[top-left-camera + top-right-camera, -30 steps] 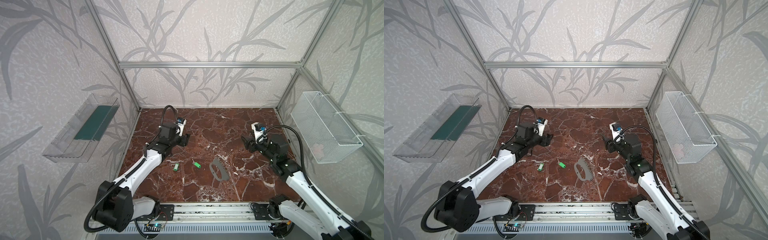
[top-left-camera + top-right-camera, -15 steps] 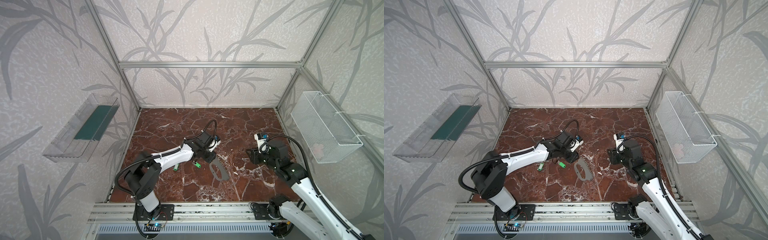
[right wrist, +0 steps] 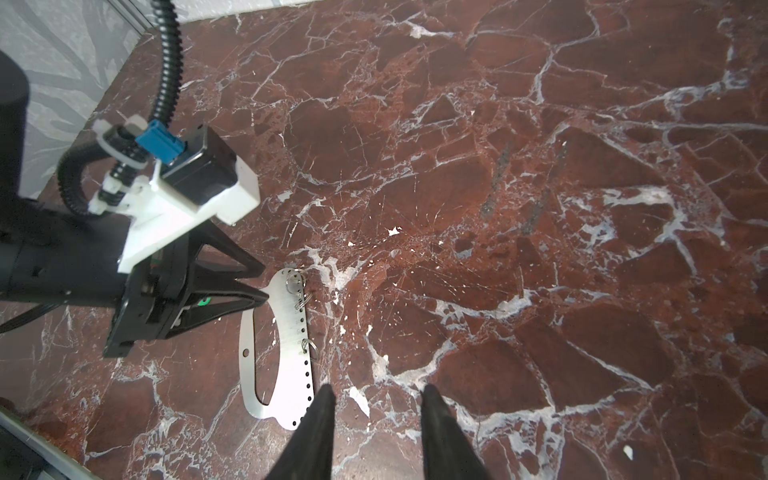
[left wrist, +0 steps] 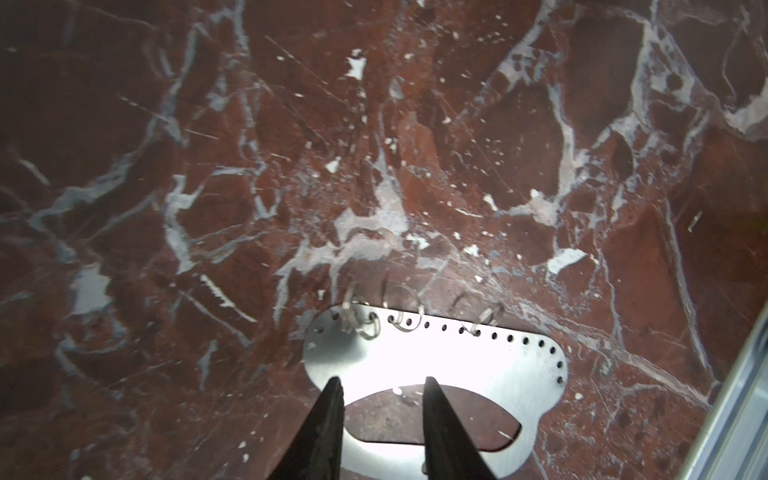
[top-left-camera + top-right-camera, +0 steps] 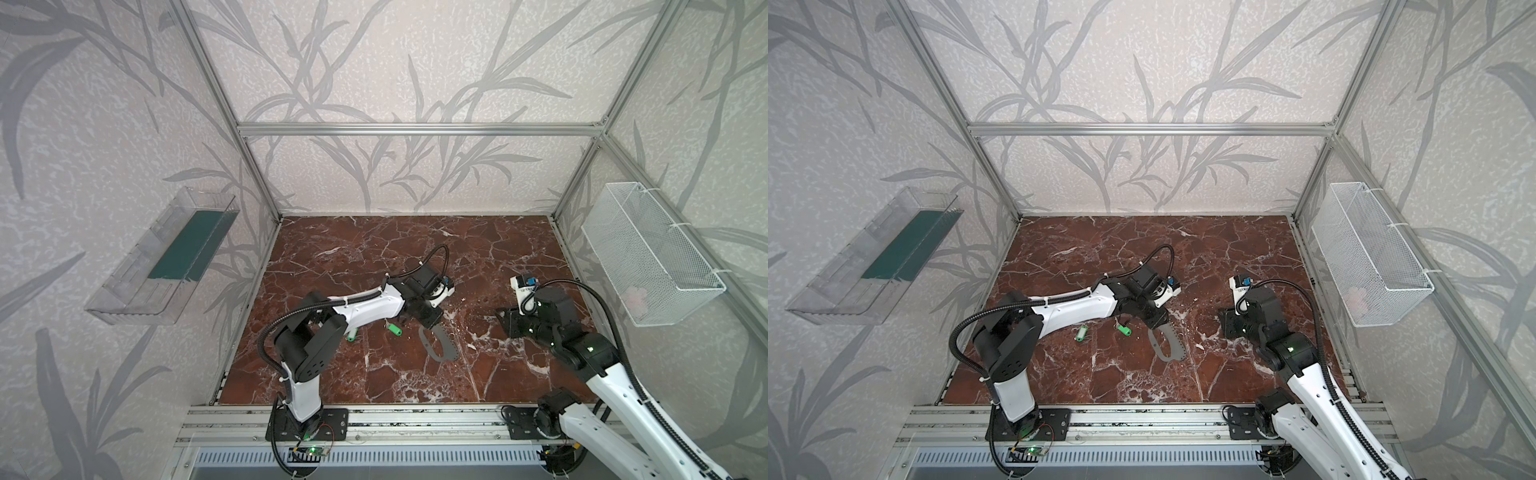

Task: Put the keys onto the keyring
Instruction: 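Reach the left gripper to the silver ring plate while the right gripper approaches it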

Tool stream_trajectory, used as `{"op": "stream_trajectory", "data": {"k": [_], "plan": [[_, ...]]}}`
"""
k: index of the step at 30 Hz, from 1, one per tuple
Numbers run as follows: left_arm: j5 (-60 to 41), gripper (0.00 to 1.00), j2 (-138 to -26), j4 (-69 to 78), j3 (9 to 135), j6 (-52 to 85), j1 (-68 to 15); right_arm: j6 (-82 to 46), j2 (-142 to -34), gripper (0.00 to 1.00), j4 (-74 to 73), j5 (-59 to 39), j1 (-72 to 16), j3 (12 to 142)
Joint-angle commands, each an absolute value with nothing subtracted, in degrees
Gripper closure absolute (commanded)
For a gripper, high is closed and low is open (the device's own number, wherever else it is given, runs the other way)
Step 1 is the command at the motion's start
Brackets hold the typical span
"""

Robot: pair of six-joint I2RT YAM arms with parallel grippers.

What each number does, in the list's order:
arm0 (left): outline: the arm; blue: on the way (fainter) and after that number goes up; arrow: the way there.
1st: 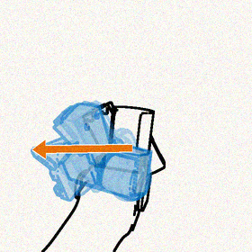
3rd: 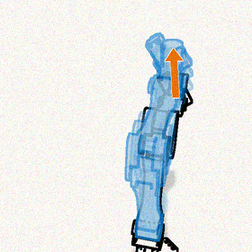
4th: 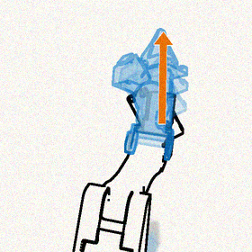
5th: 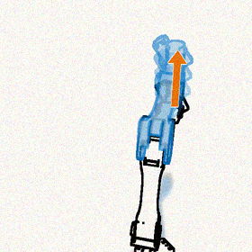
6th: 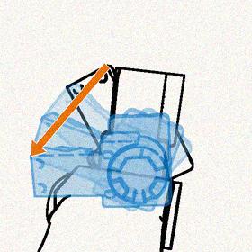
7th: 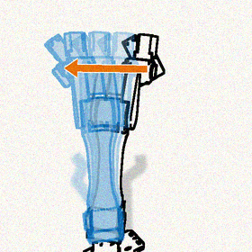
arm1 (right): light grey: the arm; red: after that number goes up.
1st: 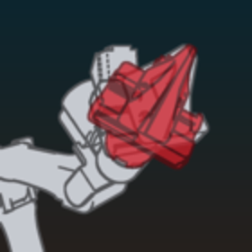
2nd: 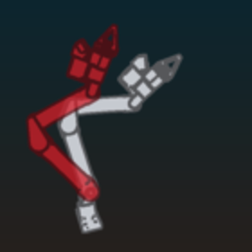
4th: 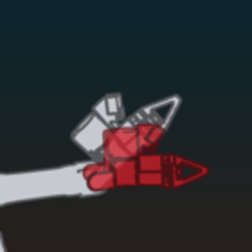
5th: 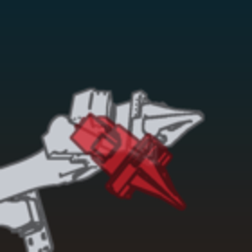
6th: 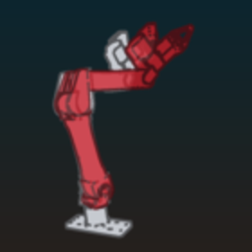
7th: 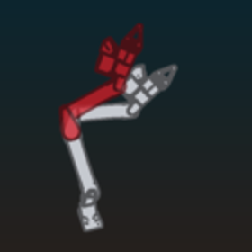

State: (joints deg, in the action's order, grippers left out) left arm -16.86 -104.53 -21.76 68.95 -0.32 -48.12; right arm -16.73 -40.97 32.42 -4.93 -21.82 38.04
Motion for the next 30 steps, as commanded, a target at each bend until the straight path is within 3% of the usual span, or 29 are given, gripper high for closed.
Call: {"op": "stream_trajectory", "data": {"k": [1,30], "plan": [[-19.6,0.66,-103.0,-21.3,67.7,-5.7,-51.1,-17.3,-41.5,0.65,35.2,-3.5,-22.2,38.7],[-21.3,0.65,-114.0,-27.5,79.2,-13.6,-52.0,-15.6,-35.5,0.66,44.3,-0.3,-22.2,44.2]]}}
